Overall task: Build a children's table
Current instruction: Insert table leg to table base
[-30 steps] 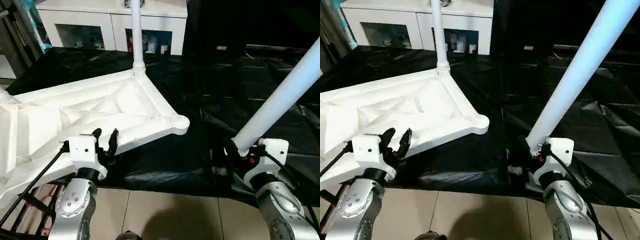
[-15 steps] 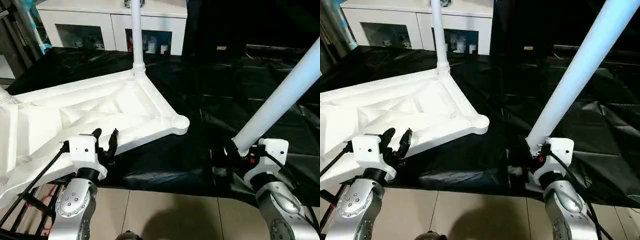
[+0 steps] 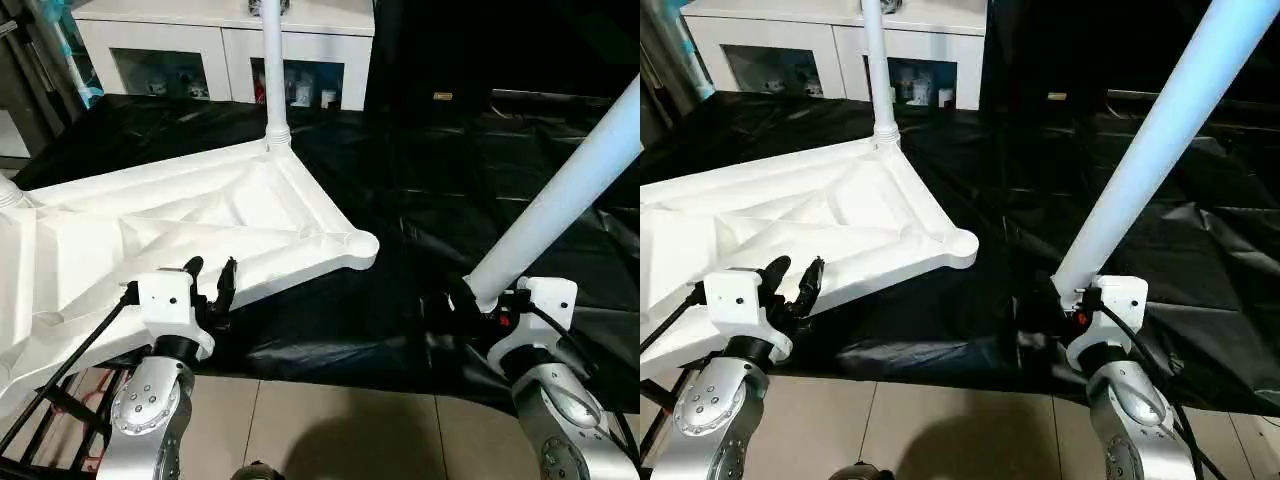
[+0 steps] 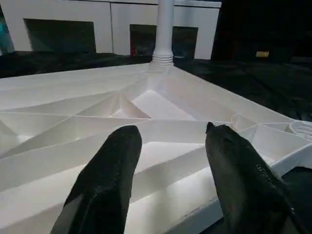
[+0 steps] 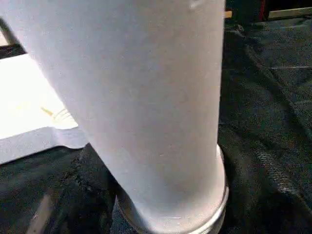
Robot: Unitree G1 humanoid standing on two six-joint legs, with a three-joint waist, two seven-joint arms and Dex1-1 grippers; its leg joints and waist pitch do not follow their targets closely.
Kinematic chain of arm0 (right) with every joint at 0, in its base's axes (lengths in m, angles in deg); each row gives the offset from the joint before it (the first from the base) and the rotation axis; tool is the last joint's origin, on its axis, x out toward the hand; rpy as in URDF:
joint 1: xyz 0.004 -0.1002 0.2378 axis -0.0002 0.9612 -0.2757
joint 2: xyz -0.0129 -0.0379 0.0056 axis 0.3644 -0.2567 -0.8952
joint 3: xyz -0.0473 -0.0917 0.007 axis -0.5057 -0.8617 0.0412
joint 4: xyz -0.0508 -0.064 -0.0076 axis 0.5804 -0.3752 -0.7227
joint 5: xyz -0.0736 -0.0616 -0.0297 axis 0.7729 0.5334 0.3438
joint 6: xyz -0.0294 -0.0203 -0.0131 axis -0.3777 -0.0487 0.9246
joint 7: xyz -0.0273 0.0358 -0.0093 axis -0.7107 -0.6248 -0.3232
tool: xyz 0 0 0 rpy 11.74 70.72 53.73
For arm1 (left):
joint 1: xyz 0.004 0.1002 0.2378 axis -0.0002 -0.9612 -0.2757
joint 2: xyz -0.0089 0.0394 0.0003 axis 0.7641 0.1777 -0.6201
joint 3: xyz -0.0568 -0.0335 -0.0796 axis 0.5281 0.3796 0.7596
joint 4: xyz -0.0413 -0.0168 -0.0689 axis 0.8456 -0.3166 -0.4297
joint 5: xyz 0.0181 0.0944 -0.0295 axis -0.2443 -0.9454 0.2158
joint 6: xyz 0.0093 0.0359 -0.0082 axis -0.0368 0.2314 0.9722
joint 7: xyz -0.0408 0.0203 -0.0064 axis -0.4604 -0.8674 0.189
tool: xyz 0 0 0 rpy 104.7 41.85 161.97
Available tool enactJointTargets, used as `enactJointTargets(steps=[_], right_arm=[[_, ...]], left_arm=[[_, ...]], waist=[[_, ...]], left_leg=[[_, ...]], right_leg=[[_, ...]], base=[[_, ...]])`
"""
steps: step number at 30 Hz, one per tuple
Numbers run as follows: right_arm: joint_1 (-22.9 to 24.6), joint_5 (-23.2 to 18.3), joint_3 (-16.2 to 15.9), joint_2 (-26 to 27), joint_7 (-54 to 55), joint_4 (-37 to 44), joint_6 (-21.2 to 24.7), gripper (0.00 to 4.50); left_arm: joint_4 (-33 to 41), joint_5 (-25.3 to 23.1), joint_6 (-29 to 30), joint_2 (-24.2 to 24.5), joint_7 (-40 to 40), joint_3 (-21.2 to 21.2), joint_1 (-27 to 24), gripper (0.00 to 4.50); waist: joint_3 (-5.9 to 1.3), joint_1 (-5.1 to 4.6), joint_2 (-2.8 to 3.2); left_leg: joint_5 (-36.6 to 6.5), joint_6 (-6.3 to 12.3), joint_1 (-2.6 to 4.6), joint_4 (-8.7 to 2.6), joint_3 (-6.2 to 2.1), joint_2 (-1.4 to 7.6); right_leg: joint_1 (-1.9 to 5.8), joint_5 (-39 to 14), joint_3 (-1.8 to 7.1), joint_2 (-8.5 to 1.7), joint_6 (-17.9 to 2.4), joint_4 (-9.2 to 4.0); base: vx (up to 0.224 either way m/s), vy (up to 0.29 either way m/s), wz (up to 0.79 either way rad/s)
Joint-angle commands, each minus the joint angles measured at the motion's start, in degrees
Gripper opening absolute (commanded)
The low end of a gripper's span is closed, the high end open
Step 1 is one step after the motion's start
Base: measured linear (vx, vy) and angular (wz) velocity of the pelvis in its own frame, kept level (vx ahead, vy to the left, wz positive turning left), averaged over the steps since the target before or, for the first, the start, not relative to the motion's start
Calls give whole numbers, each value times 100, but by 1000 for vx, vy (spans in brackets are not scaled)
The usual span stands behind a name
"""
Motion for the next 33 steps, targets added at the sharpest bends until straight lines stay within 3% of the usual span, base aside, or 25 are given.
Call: enactJointTargets(steps=[1,33], right_arm=[[-32,-28,40,-27,14,-7,27,263],[-32,-28,40,-27,14,-7,27,263]], left_arm=[[67,28,49,11,-21,-63,-32,250],[67,28,49,11,-21,-63,-32,250]], waist=[[-267,6,-37],[-264,5,-40]], left_leg=[[-1849,-9,108,-446,-220,480],[-1908,-34,115,-446,-220,480]], right_leg=[[88,-1256,280,-386,-650,-444],[83,-1314,283,-389,-645,-451]], base=[[0,0,0],[0,0,0]])
